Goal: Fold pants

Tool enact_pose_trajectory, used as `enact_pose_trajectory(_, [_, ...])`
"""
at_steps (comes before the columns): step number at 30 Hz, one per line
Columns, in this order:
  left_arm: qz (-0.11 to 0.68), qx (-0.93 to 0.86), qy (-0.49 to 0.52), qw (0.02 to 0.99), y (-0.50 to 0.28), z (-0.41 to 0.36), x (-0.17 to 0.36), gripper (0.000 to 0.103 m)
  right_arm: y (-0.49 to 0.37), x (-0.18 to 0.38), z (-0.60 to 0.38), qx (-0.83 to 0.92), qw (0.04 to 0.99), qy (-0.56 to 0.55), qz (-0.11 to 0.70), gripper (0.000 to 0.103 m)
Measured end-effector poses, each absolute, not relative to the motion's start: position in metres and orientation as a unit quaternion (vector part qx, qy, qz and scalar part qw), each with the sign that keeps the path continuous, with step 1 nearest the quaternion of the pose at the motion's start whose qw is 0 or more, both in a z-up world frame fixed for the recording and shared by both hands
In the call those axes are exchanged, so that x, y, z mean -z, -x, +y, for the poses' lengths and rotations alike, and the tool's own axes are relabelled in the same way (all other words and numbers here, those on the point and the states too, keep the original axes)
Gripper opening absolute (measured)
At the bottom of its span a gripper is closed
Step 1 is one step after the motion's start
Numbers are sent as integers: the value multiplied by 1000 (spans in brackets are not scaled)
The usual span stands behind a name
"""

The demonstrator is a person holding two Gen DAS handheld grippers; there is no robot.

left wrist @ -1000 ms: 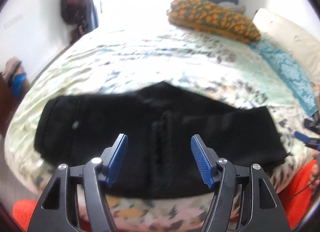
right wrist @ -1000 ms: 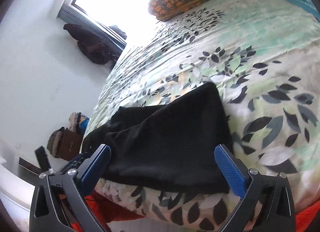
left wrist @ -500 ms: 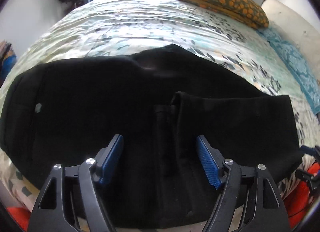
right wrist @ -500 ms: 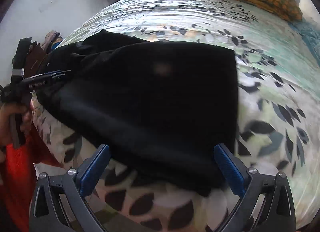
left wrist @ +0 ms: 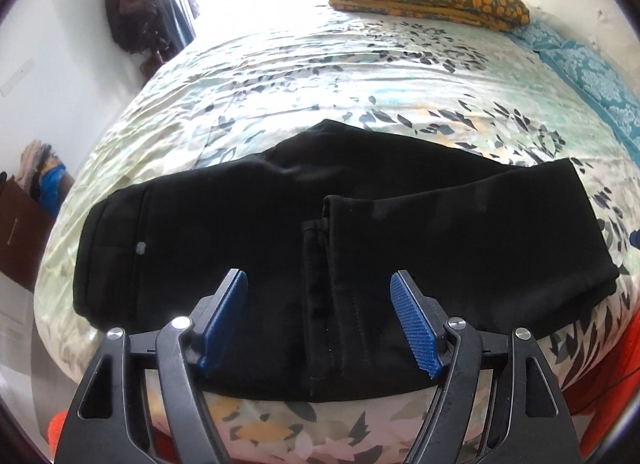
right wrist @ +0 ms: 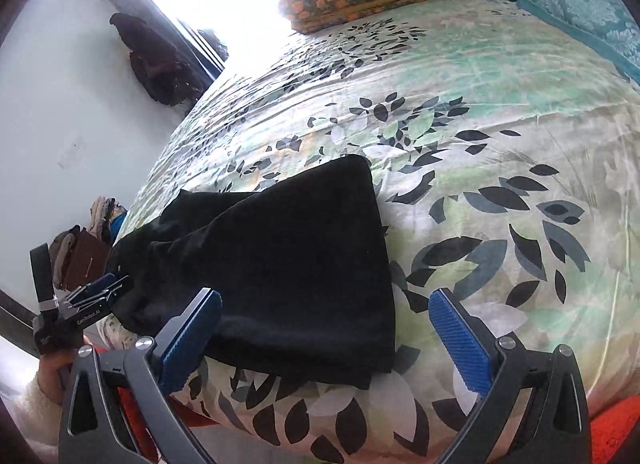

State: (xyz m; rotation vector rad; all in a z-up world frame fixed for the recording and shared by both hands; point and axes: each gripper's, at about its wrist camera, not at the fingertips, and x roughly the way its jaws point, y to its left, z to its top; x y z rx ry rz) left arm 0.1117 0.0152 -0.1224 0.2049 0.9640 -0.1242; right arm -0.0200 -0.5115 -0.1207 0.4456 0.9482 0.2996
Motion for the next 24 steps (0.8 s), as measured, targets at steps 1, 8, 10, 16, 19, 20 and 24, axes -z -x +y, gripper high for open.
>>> enact_pose_trajectory(1, [463,60,-100,878,-112,14,122,77,21,118,-508,-143,858,-201,450,103])
enact_pose_trajectory(8, [471,54,-99,875,-112,14,124,77,15,116,-466,-159,862,-143,460,103])
enact_pose_trajectory(10, [471,56,-93,876,-110,15,124,77,16,114,-459,-163,863,-130,460,103])
enact_pose_trajectory(16, [476,95,-97,869,-98,1,141,77,15,96,-422,-205,876,-86,429,102])
enact_pose_trajectory(19, [505,100,-121,849,-97,-4,173,78,17,112,-388,-244,862,-34,444,102])
enact_pose_trajectory(20, [498,101,-111,854,-97,0,175,82,17,126,-378,-247,850,-13,466,102])
enact_pose_trajectory(24, [509,112,-67,851,-103,12,177,85,27,166,-361,-222,838,64,494,102])
